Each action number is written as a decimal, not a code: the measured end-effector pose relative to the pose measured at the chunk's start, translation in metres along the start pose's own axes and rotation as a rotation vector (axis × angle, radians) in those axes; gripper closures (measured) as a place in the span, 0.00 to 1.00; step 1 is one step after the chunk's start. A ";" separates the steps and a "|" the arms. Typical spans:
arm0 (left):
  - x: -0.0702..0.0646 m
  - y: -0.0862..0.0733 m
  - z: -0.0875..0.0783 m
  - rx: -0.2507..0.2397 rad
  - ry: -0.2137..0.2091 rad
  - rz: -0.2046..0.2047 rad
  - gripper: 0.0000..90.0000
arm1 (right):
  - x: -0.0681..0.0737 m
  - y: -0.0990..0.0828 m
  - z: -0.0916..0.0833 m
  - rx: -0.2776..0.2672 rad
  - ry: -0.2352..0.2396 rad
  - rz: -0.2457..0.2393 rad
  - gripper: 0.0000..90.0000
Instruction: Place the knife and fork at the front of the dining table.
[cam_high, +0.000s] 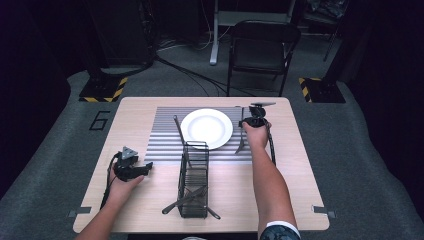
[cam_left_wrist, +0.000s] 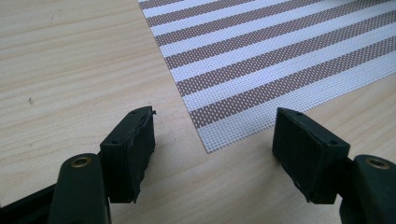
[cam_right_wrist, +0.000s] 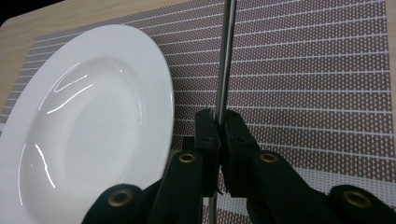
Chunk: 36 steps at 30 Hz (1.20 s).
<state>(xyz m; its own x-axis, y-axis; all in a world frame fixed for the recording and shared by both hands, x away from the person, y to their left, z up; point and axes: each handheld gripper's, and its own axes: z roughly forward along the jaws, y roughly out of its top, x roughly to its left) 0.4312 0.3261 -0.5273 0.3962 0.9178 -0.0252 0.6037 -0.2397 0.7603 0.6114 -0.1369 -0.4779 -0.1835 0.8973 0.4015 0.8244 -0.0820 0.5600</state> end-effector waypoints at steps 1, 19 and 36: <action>0.000 0.000 0.000 -0.001 -0.002 -0.003 0.33 | 0.000 0.000 0.002 -0.002 0.001 0.007 0.96; -0.002 0.000 0.000 0.003 0.004 0.009 0.33 | -0.008 -0.004 0.014 -0.006 -0.028 0.073 0.95; -0.001 0.000 0.000 -0.001 0.002 0.006 0.33 | -0.007 -0.010 0.029 0.017 -0.045 0.093 0.95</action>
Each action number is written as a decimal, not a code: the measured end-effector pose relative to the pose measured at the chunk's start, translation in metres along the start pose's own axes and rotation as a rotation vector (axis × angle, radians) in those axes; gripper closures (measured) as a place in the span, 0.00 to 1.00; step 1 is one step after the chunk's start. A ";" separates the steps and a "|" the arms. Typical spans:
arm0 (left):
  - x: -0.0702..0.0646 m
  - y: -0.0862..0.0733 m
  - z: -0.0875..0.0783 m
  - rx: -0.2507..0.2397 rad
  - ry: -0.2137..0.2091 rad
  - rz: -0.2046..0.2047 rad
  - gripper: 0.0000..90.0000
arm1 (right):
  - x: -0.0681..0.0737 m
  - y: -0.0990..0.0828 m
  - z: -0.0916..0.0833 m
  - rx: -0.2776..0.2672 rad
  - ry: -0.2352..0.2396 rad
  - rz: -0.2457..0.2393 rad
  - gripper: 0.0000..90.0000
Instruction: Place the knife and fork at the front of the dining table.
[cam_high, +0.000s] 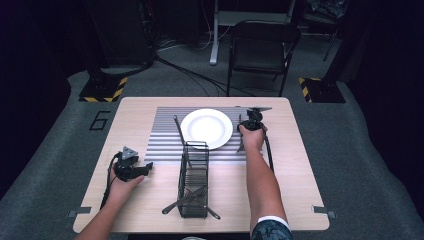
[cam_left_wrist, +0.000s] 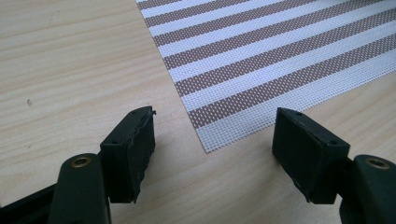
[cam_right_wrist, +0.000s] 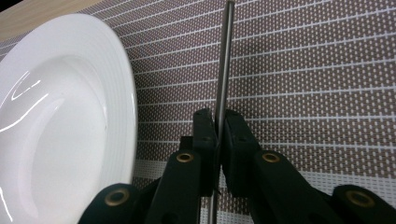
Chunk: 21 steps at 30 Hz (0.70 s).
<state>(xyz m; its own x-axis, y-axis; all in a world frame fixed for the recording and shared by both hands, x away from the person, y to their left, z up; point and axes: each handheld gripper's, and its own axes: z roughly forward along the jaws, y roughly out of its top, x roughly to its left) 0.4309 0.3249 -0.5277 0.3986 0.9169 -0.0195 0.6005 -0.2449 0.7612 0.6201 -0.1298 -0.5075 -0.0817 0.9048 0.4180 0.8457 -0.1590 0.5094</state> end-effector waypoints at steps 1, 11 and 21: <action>0.000 0.000 0.000 -0.001 0.000 0.001 0.33 | 0.001 0.000 0.000 -0.002 -0.002 0.003 0.95; 0.000 0.000 0.000 0.004 0.000 0.002 0.33 | 0.003 -0.001 0.000 -0.004 -0.017 0.011 0.92; 0.000 0.000 0.000 0.004 0.001 0.003 0.33 | 0.002 -0.001 -0.002 -0.011 -0.016 0.015 0.94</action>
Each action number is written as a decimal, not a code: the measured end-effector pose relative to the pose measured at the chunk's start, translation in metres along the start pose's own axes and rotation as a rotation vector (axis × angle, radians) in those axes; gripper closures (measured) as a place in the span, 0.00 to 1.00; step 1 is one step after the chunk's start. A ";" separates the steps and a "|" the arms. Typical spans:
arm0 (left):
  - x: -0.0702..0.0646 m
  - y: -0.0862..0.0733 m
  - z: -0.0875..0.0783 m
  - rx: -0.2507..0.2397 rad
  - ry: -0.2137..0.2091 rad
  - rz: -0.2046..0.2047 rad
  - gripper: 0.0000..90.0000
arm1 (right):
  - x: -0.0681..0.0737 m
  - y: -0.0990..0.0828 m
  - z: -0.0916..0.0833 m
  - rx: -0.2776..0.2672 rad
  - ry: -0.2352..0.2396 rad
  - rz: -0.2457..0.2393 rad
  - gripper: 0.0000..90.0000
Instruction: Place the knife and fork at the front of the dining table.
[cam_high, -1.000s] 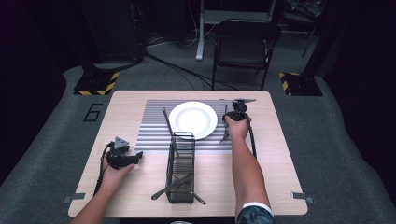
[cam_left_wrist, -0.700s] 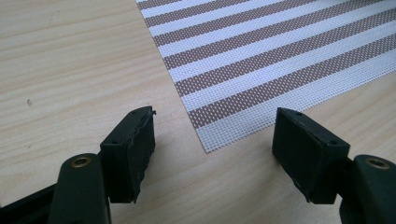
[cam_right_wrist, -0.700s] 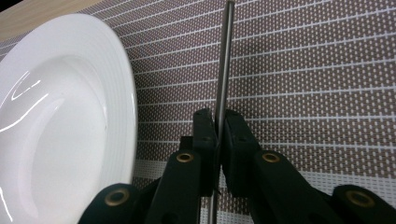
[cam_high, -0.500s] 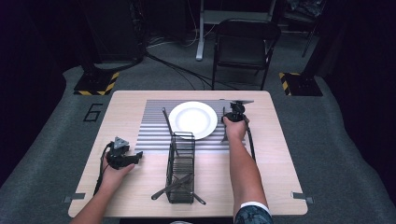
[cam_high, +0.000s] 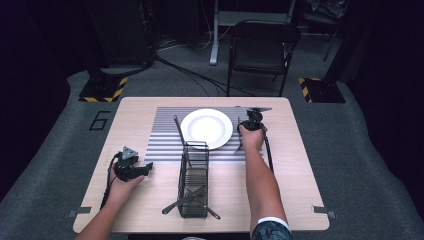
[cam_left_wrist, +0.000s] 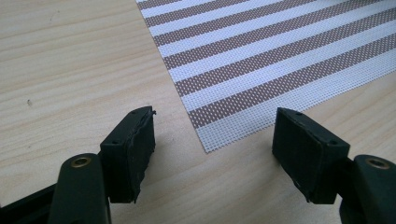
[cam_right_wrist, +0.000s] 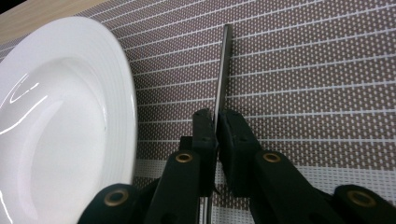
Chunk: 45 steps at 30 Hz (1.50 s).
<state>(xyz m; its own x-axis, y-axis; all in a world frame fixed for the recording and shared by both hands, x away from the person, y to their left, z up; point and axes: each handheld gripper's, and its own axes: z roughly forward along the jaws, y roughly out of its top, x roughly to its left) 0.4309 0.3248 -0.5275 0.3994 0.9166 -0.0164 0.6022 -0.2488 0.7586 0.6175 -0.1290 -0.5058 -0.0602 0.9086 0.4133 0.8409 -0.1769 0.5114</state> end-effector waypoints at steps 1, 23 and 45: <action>0.000 0.000 0.000 0.000 0.000 -0.001 0.33 | -0.001 0.000 0.000 0.001 0.000 0.000 0.94; 0.000 0.000 0.000 0.001 0.000 0.001 0.33 | -0.010 0.001 -0.011 -0.023 0.000 0.010 0.90; 0.000 0.000 0.000 0.003 -0.008 0.012 0.33 | 0.000 -0.018 -0.063 -0.047 0.011 -0.173 0.77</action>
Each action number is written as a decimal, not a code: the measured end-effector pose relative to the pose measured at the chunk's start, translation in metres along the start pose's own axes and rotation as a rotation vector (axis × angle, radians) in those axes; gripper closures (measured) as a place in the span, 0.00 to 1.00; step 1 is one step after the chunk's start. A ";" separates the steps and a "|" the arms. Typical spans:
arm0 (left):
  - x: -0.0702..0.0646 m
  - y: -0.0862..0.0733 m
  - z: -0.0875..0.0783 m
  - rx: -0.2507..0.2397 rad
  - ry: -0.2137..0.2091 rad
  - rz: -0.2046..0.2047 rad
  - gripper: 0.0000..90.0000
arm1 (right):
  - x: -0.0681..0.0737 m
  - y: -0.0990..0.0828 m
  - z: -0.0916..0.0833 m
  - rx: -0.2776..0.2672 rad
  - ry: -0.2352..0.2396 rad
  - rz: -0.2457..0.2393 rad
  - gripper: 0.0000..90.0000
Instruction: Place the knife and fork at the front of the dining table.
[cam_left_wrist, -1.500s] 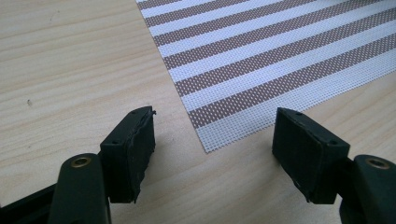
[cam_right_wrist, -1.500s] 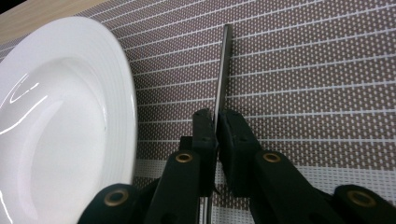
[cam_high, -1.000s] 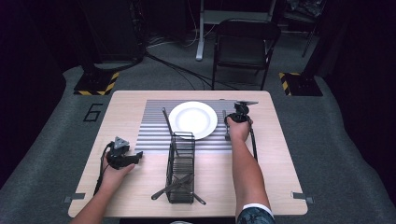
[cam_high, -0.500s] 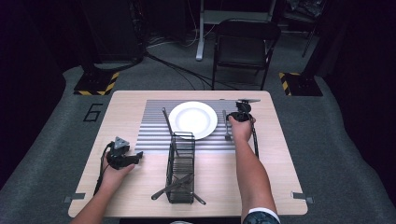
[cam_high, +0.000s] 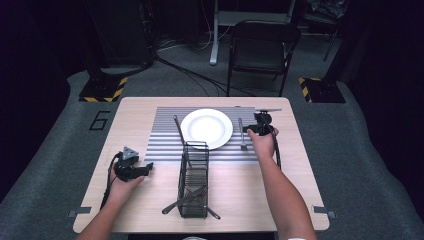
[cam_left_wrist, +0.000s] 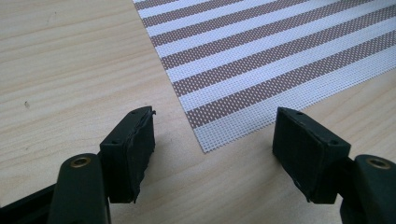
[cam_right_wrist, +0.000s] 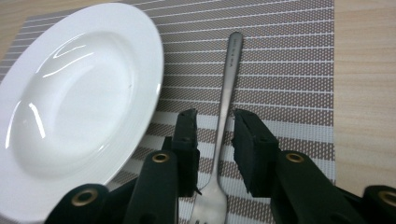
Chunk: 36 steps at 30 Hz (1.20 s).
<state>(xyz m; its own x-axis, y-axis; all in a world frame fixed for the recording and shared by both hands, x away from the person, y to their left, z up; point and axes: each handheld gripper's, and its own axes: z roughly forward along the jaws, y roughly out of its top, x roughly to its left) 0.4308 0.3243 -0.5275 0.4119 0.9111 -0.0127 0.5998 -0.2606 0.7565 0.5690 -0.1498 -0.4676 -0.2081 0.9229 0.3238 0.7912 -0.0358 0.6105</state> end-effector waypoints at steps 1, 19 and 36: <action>0.000 0.000 0.000 0.000 -0.001 0.000 0.33 | 0.001 -0.001 -0.003 -0.006 0.005 -0.016 0.76; 0.000 0.000 0.000 -0.003 -0.017 0.021 0.32 | 0.009 -0.052 -0.048 -0.066 0.073 -0.165 0.67; 0.000 -0.001 -0.001 -0.014 -0.010 0.012 0.38 | 0.005 -0.104 -0.075 -0.113 0.057 -0.272 0.58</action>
<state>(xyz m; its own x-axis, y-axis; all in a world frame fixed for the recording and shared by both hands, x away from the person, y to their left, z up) 0.4296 0.3246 -0.5276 0.4259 0.9047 -0.0108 0.5851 -0.2664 0.7659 0.4427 -0.1697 -0.4749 -0.4379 0.8817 0.1757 0.6337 0.1641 0.7560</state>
